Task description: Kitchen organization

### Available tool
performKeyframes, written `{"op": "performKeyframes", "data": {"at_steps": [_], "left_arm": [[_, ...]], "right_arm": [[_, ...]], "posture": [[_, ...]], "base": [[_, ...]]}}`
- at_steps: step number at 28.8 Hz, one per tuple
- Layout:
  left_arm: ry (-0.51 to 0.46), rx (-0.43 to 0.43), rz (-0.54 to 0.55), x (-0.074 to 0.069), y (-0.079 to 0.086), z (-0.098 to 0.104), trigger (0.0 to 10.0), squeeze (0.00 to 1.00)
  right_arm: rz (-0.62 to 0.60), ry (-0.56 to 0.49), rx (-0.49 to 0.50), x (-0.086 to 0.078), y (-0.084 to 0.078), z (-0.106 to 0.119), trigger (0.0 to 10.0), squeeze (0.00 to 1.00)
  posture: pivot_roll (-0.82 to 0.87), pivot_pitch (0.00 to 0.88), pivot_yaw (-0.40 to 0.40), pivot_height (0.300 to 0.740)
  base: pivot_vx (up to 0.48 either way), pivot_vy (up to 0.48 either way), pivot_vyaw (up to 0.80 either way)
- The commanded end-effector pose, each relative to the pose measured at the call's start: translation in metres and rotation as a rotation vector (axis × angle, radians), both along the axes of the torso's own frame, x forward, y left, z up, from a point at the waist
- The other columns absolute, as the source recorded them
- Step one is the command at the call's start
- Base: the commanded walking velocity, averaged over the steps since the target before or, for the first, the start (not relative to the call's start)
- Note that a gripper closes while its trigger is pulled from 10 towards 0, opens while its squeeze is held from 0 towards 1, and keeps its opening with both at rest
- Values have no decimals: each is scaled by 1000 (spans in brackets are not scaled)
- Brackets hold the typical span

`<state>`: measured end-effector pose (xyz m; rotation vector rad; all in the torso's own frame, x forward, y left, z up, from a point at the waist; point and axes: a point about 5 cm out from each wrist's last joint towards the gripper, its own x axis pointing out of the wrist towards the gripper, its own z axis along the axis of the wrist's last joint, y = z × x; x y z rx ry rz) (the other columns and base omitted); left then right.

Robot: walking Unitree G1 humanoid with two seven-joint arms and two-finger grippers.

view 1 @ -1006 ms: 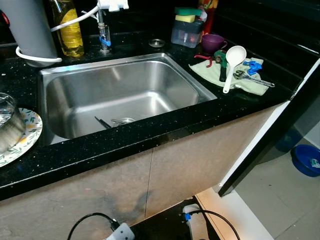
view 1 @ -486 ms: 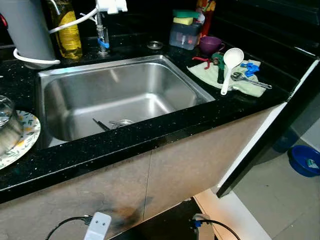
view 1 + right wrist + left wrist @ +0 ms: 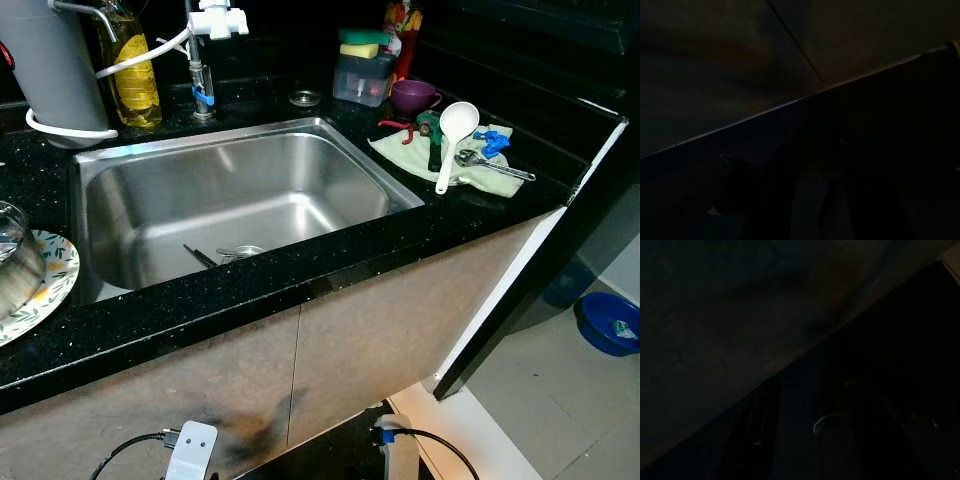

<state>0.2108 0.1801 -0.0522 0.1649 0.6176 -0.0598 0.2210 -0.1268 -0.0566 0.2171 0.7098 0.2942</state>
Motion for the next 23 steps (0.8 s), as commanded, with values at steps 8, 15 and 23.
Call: {"op": "performKeyframes", "data": {"at_steps": [8,15,23], "left_arm": [[14,-31,-19,-5,-7,-5,10000,0],[14,-33,-18,-6,-8,-5,10000,0],[11,-21,-22,-5,-8,-5,10000,0]], "right_arm": [[-14,48,-21,-9,-7,-7,10000,0],[-2,56,-32,-12,-8,-9,10000,0],[4,57,-36,-11,-8,-9,10000,0]], "posture": [[-41,128,-51,740],[-40,124,-52,740],[-37,121,-54,740]], "base": [[0,0,0],[0,0,0],[0,0,0]]}}
